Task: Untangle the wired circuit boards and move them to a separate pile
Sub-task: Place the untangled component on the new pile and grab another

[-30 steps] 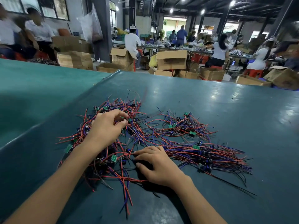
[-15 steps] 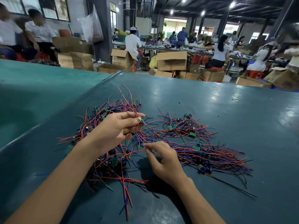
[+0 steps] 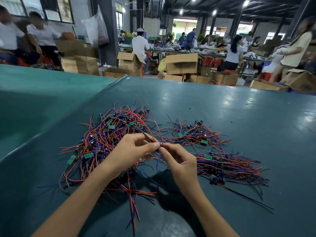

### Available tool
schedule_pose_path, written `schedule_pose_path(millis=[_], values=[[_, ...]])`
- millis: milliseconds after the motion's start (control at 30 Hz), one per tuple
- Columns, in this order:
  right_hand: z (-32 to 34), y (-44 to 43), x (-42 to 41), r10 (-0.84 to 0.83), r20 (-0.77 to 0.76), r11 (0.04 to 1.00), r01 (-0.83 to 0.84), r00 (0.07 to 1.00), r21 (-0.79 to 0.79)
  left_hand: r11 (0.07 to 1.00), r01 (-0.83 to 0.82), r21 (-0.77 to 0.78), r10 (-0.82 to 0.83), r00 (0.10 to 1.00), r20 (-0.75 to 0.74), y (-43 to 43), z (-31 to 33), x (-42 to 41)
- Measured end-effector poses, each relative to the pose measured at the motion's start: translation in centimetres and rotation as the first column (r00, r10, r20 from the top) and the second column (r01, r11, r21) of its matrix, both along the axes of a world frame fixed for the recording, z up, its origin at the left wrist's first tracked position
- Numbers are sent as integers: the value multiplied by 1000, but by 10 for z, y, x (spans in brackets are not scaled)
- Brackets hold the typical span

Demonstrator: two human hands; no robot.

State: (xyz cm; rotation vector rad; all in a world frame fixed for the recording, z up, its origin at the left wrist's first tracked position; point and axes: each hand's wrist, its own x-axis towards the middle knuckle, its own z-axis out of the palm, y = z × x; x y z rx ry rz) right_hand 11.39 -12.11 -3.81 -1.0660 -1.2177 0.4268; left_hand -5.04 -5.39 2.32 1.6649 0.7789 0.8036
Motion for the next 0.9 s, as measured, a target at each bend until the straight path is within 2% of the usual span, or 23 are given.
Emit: schedule_pose_path(millis=[133, 267, 400, 533, 733, 800, 833, 867, 900], values=[[5, -1, -1, 104, -200, 990, -120, 974, -69, 998, -60, -14, 61, 997, 41, -3, -3, 4], [5, 1, -2, 137, -370, 974, -192, 919, -116, 984, -83, -158, 112, 976, 184, -5, -6, 9], [4, 1, -2, 187, -427, 954, -267, 885, -135, 965, -55, -255, 122, 959, 257, -7, -11, 14], [6, 1, -1, 156, -479, 958, -251, 864, -139, 951, -69, -302, 166, 936, 309, -9, -16, 14], [32, 7, 22, 86, -562, 987, -149, 822, -66, 846, -75, -527, 408, 727, 552, 2, -8, 6], [44, 18, 40, -26, -564, 991, -53, 826, -123, 839, -144, -524, 465, 691, 554, 10, -7, -3], [49, 25, 50, -99, -561, 983, -5, 822, -181, 846, -213, -489, 480, 705, 522, 13, -7, -7], [54, 33, 61, -167, -555, 969, 31, 815, -246, 860, -305, -408, 483, 744, 462, 16, -9, -12], [58, 42, 73, -226, -542, 948, 56, 809, -313, 877, -403, -263, 477, 798, 367, 19, -11, -17]])
